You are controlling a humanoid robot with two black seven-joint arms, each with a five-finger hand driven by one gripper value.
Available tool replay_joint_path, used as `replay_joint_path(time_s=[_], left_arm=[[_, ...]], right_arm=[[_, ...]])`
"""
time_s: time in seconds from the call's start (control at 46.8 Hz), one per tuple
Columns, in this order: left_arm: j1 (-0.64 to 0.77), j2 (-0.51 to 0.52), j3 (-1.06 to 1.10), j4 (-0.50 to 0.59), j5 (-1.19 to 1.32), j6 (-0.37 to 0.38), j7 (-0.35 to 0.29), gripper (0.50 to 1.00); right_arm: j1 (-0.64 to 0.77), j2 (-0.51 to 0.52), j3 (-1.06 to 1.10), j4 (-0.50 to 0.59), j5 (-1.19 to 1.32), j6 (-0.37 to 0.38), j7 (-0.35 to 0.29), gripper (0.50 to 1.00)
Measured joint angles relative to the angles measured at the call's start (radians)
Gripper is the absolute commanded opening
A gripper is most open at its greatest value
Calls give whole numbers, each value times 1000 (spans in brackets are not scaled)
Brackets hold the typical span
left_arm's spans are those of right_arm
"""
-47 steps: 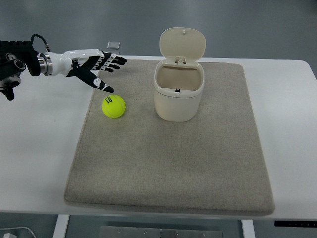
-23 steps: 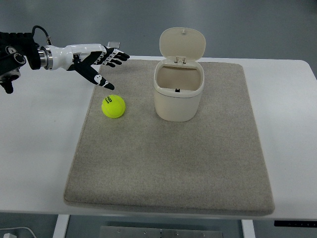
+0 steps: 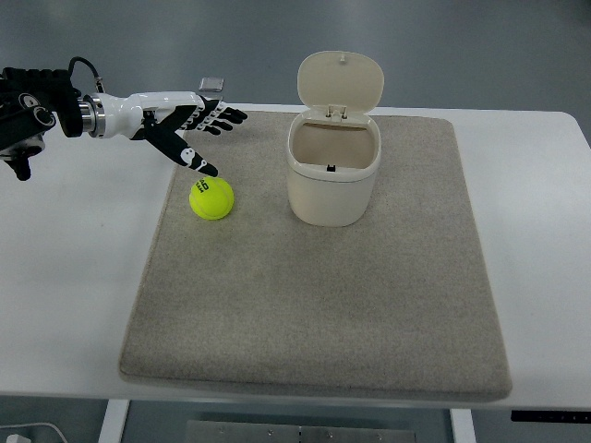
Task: Put tennis ball into box with left hand
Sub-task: 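Lower the left hand fingers down onto the yellow tennis ball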
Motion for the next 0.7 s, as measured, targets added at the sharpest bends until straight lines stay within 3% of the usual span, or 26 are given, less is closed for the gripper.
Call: replay_joint_path(time_s=[0.705], left_arm=[[21, -30, 16, -66, 12, 6, 0, 973]], right_arm=[[0, 0, 0, 0, 0, 0, 0, 938]])
